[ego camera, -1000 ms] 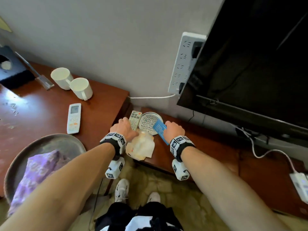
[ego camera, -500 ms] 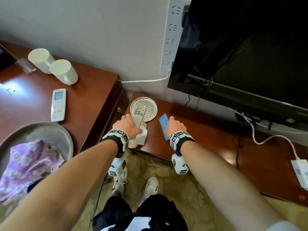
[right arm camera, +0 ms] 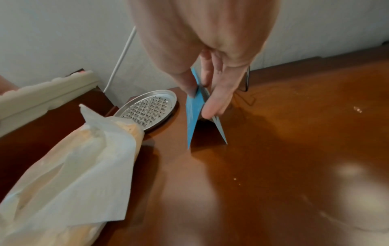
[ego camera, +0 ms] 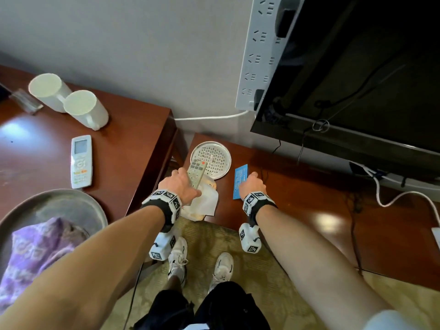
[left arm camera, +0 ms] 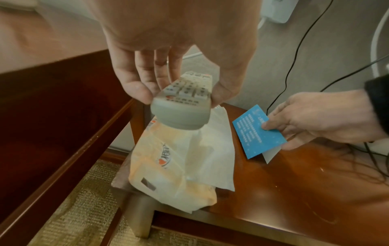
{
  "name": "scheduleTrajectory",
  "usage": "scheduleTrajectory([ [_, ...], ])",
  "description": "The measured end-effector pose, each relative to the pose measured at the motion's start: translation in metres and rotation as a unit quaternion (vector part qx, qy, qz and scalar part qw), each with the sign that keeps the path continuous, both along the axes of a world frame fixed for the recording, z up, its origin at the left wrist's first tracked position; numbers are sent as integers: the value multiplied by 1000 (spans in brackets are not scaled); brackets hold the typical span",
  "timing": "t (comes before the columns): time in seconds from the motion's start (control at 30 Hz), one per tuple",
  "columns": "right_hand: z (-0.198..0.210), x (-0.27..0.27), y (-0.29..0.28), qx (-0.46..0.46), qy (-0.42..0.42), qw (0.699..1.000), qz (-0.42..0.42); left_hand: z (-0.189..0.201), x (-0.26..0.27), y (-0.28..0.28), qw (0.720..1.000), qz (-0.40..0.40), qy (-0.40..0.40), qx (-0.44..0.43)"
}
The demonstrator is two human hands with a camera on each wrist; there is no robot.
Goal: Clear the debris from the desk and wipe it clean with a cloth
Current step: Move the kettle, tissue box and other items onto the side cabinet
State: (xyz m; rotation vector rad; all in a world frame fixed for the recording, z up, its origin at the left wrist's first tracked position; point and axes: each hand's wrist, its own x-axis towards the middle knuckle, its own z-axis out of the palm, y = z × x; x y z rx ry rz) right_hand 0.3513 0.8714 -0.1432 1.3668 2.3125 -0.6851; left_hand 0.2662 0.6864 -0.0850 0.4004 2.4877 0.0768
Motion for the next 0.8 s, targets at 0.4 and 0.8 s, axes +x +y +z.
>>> scheduleTrajectory([
  [0.4,-6,-41,6,13,61,997,-39,-12,-34,-5,1000,-11,-8,1],
  [0.8,11,-9,2,30,139,990,25,-15,-18,16,997,-49,-27,44],
])
